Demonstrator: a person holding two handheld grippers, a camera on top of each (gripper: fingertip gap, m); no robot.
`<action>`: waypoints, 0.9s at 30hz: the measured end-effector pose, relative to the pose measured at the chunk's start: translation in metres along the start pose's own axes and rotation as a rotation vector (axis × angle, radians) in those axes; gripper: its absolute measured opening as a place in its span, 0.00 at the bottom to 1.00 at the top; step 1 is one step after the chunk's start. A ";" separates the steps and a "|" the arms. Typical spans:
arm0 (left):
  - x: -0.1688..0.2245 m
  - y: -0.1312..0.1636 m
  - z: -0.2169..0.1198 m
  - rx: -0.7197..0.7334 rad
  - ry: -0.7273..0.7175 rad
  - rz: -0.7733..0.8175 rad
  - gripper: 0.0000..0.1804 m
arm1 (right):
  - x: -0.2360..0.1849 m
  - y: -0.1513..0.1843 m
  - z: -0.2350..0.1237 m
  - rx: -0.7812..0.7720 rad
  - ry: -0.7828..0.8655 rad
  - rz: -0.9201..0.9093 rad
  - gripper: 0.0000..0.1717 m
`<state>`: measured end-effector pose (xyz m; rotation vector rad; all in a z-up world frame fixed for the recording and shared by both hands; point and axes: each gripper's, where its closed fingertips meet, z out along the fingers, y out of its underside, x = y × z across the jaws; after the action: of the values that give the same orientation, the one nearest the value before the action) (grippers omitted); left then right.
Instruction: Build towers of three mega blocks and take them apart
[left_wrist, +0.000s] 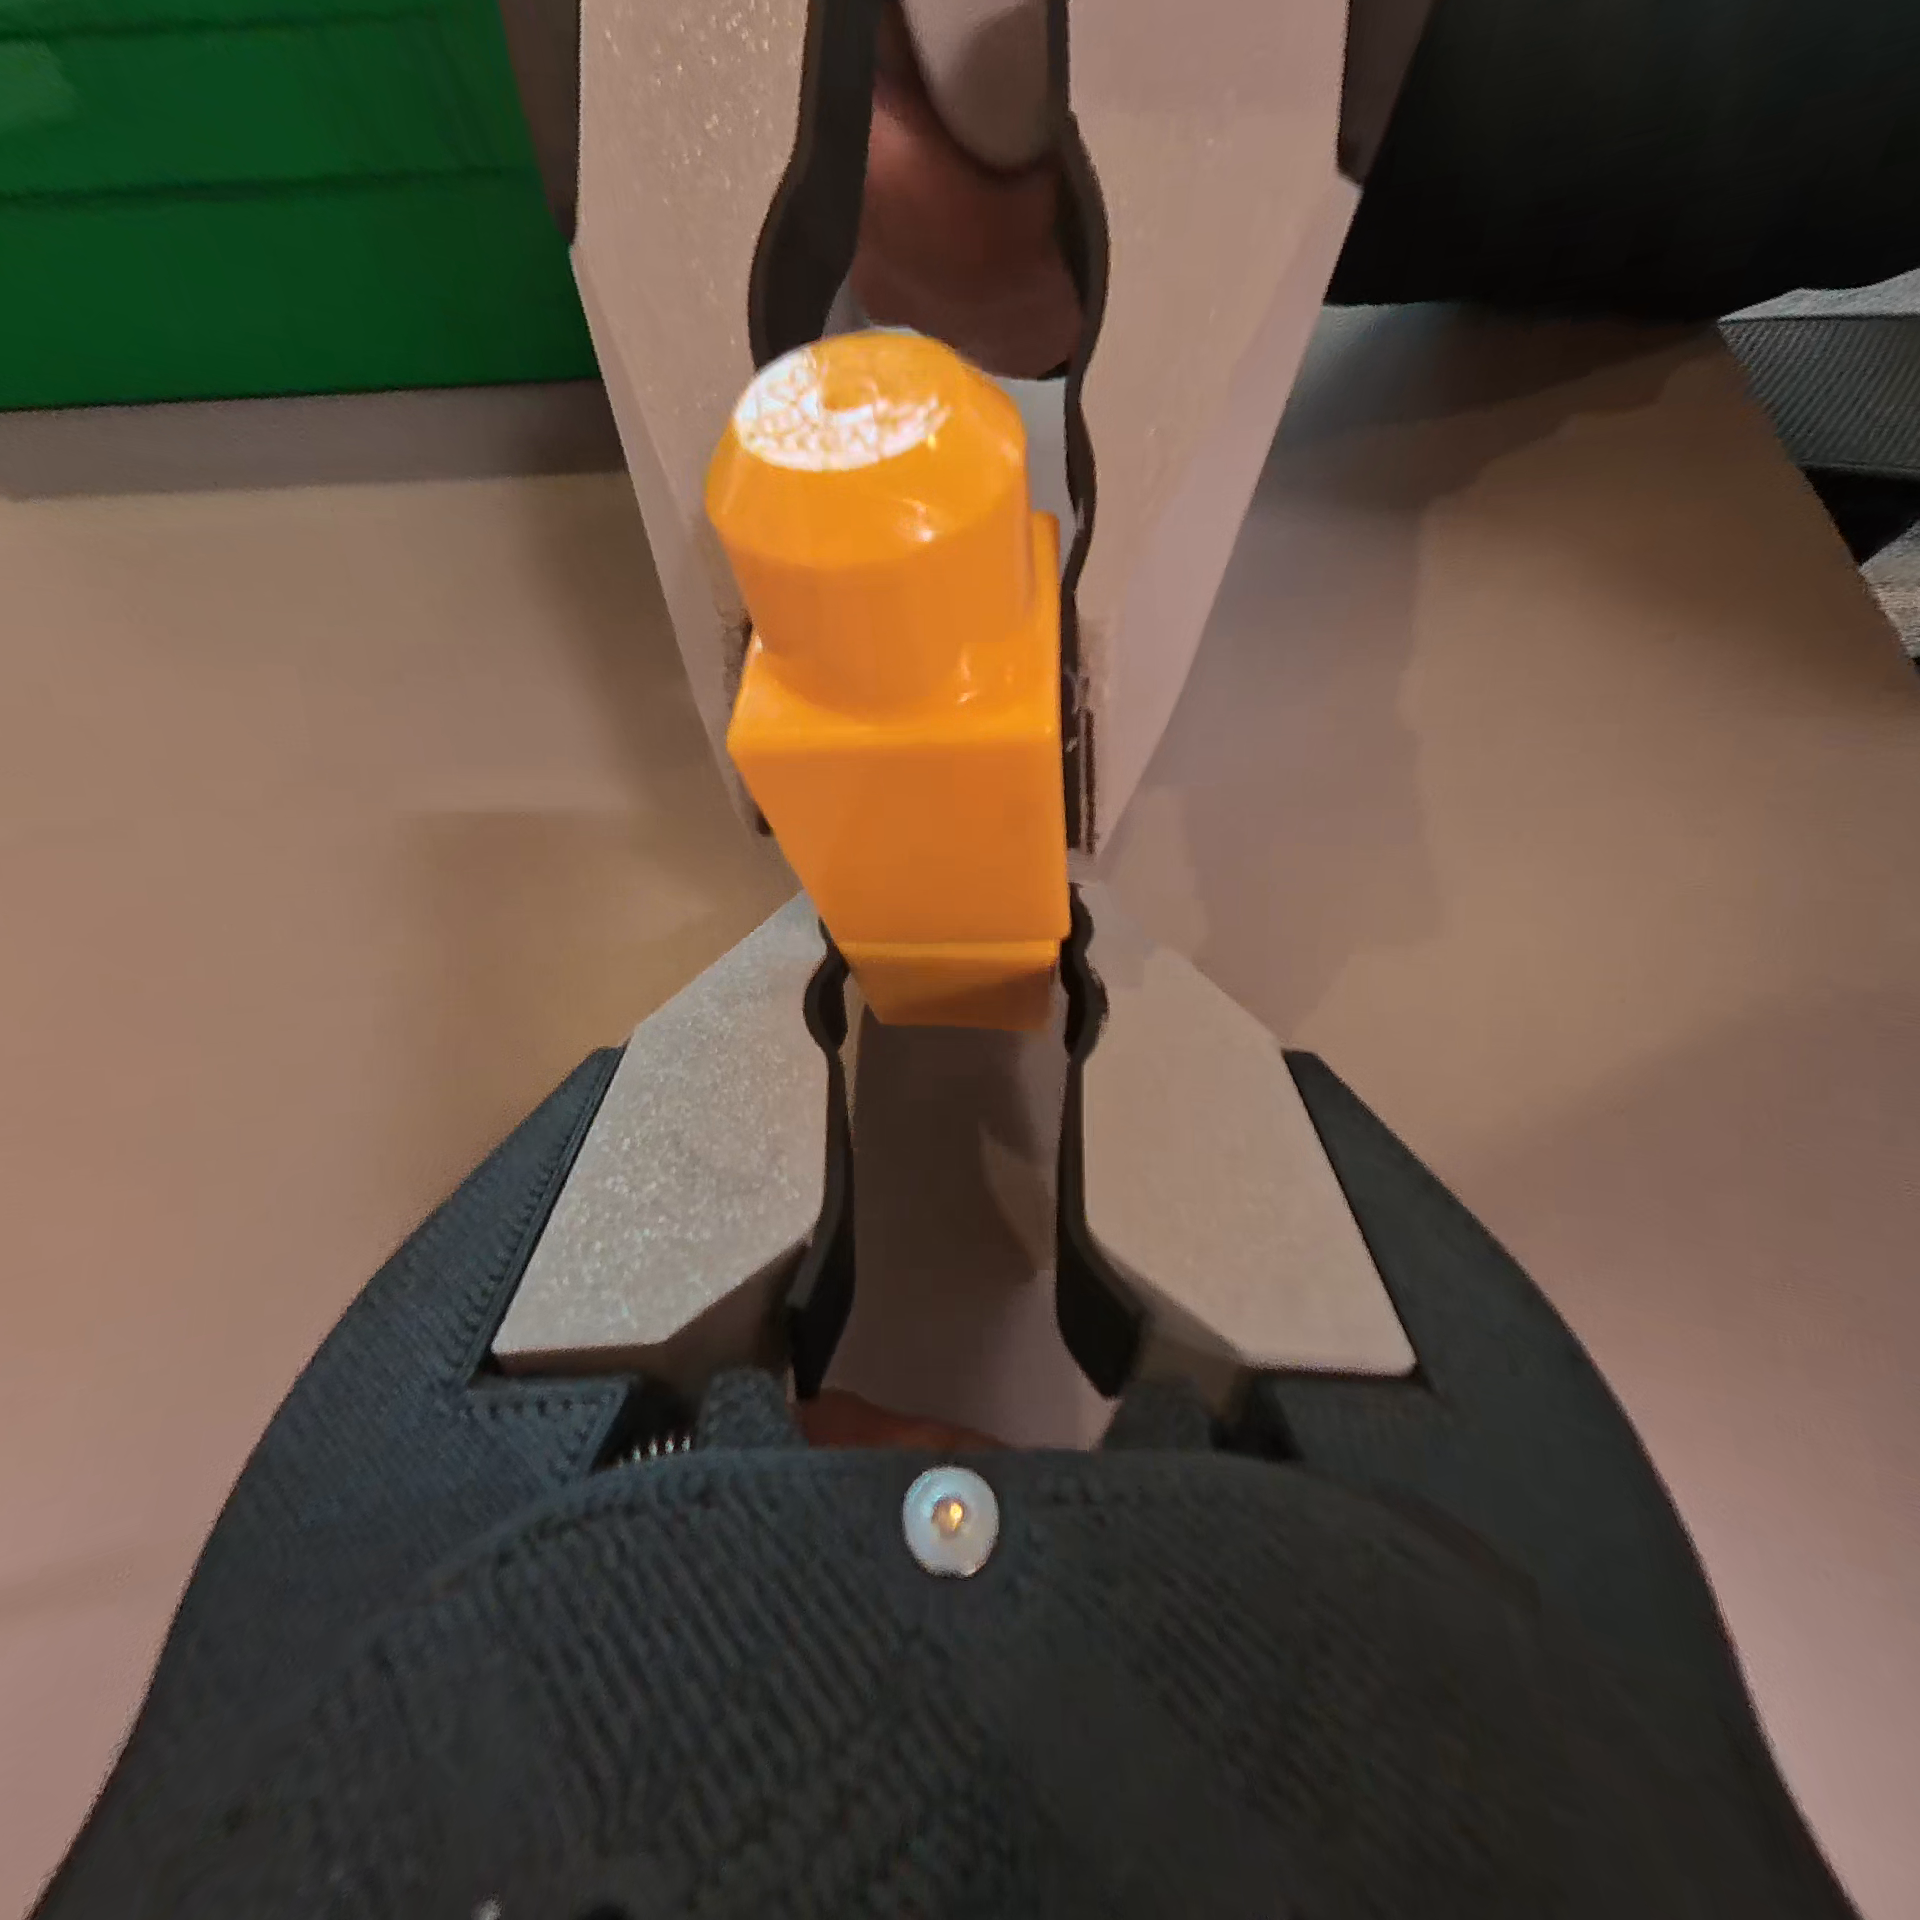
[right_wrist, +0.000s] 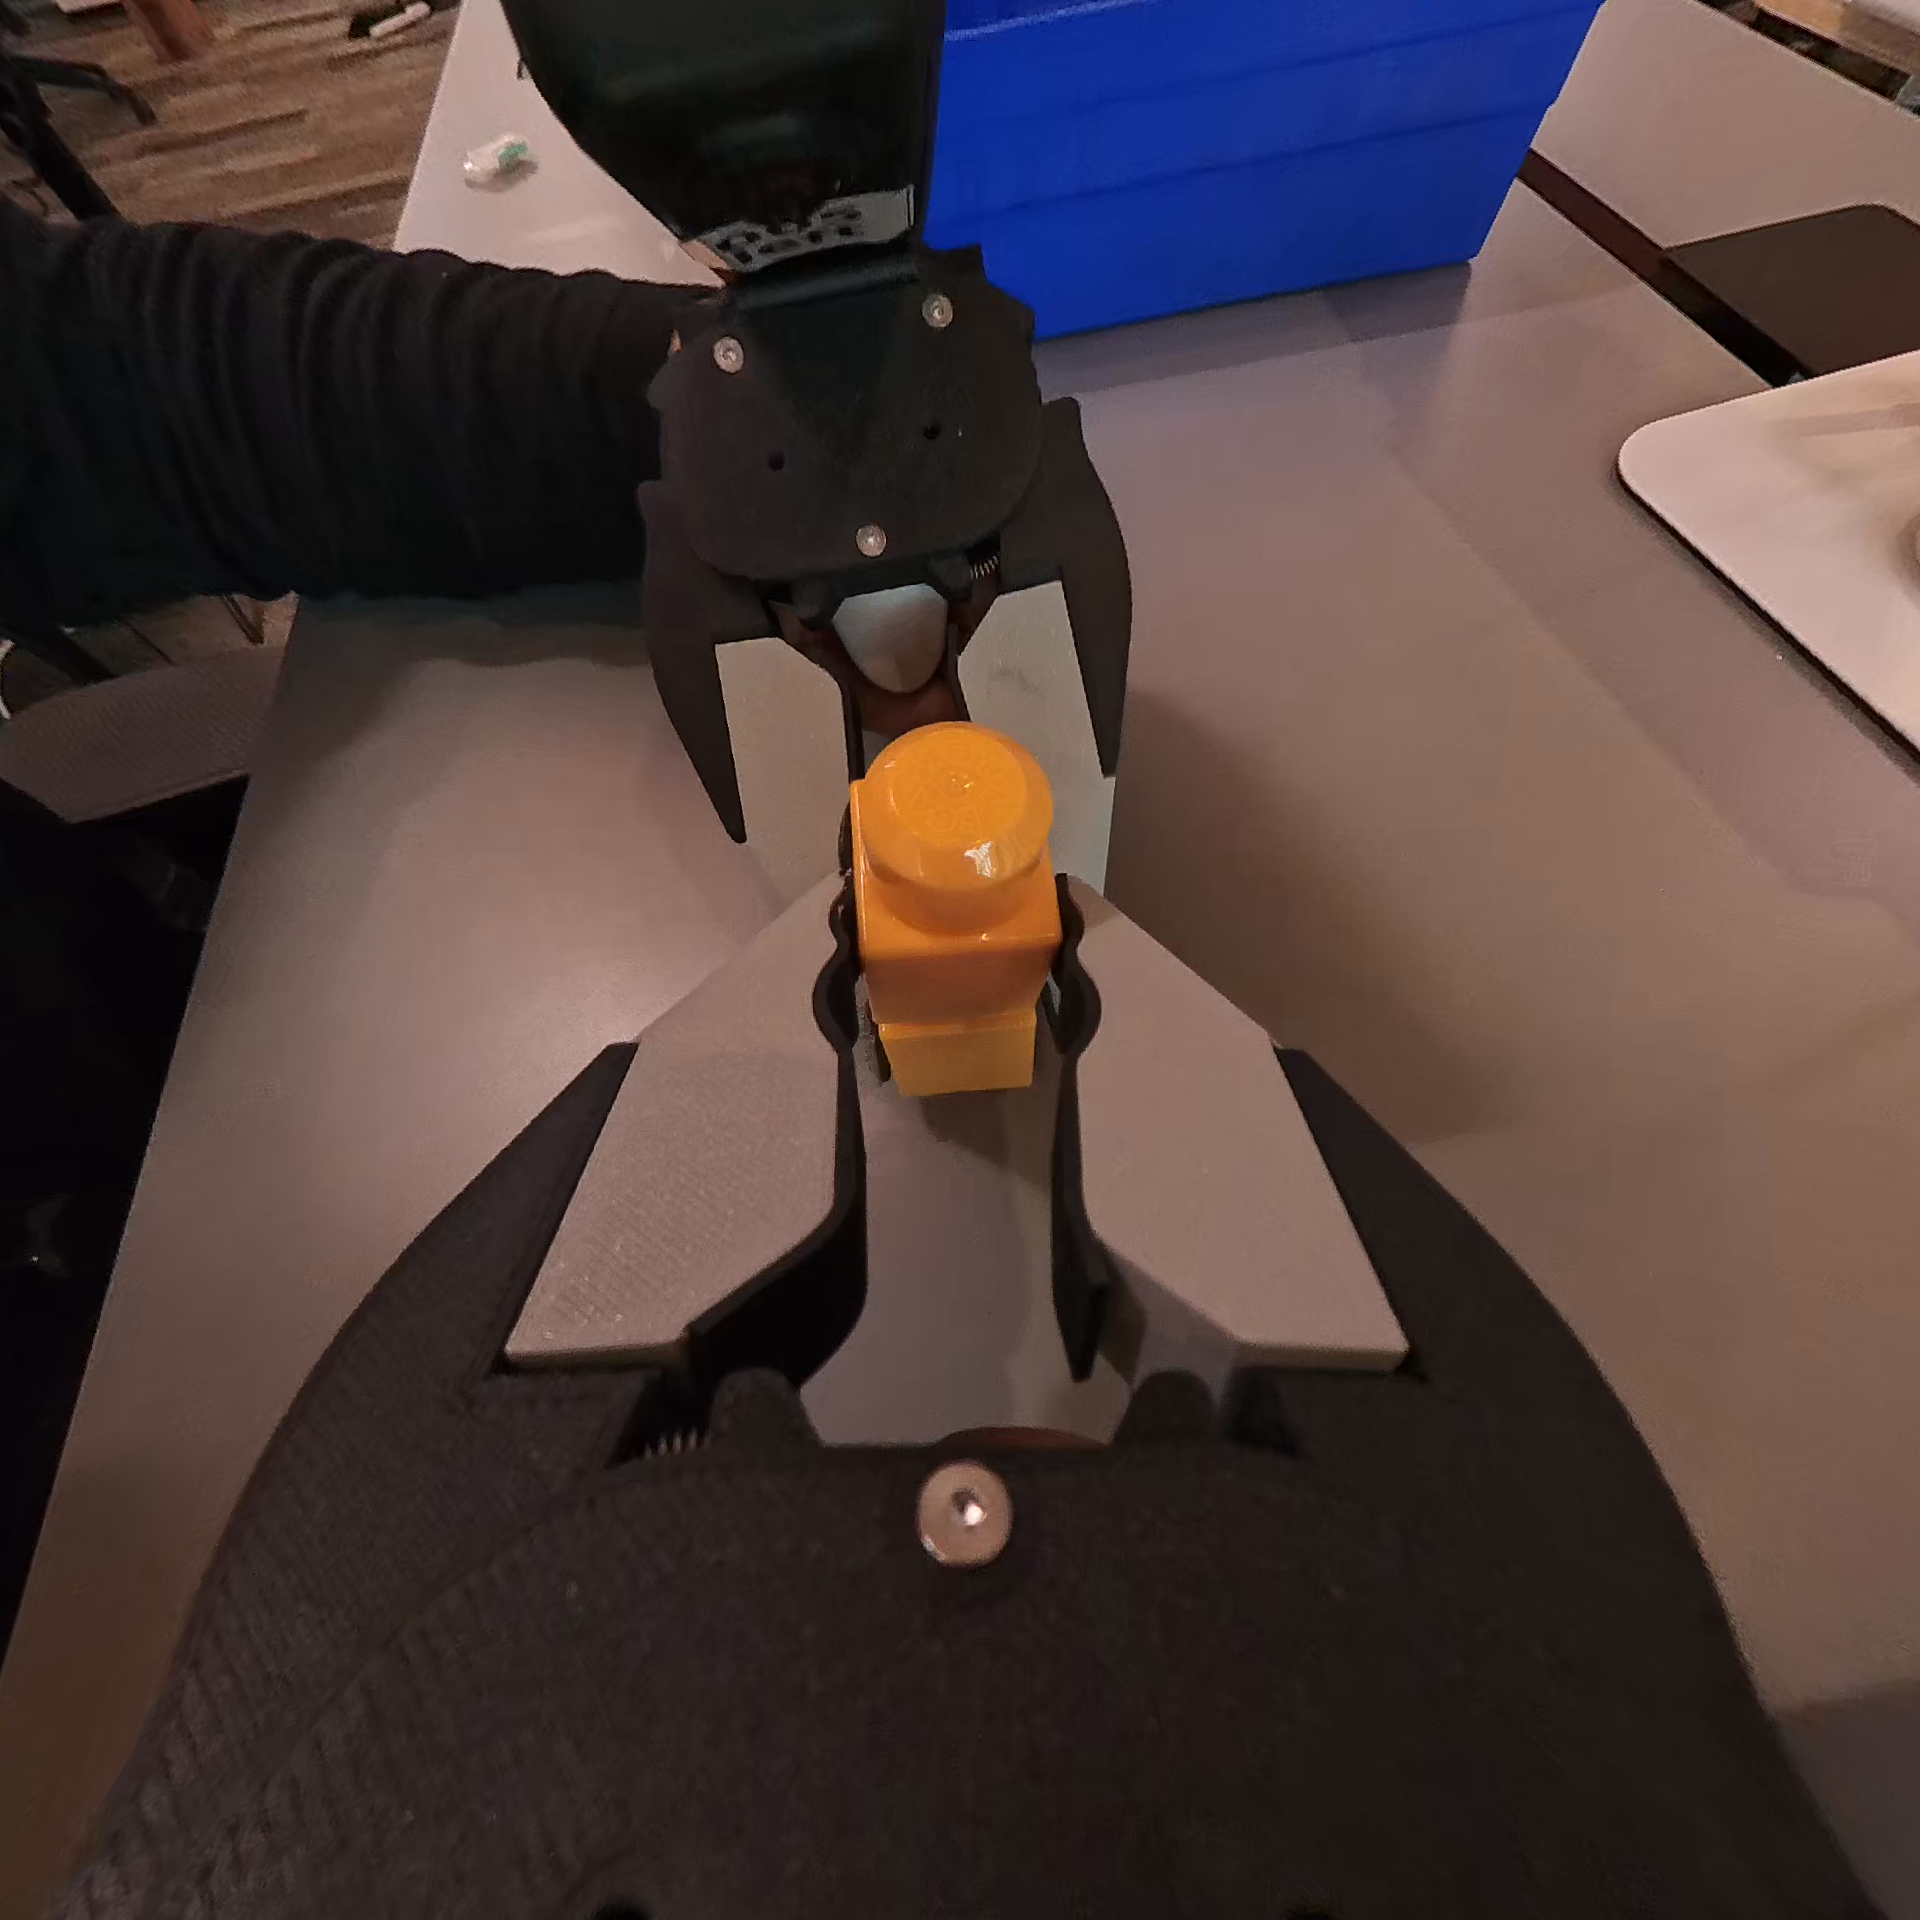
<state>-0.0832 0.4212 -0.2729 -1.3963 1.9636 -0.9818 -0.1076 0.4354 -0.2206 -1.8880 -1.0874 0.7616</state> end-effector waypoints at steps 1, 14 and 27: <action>0.000 0.002 0.000 -0.005 0.002 -0.002 0.22 | 0.000 -0.001 0.000 0.006 -0.001 0.003 0.19; -0.006 0.003 0.010 -0.051 -0.049 -0.022 0.20 | 0.004 0.009 -0.005 -0.081 0.058 -0.079 0.19; 0.014 -0.003 0.007 -0.009 0.076 -0.043 0.20 | -0.011 0.010 -0.006 -0.051 -0.062 -0.095 0.20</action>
<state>-0.0807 0.4055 -0.2754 -1.4306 2.0027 -1.0616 -0.1040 0.4206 -0.2252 -1.8514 -1.2375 0.7486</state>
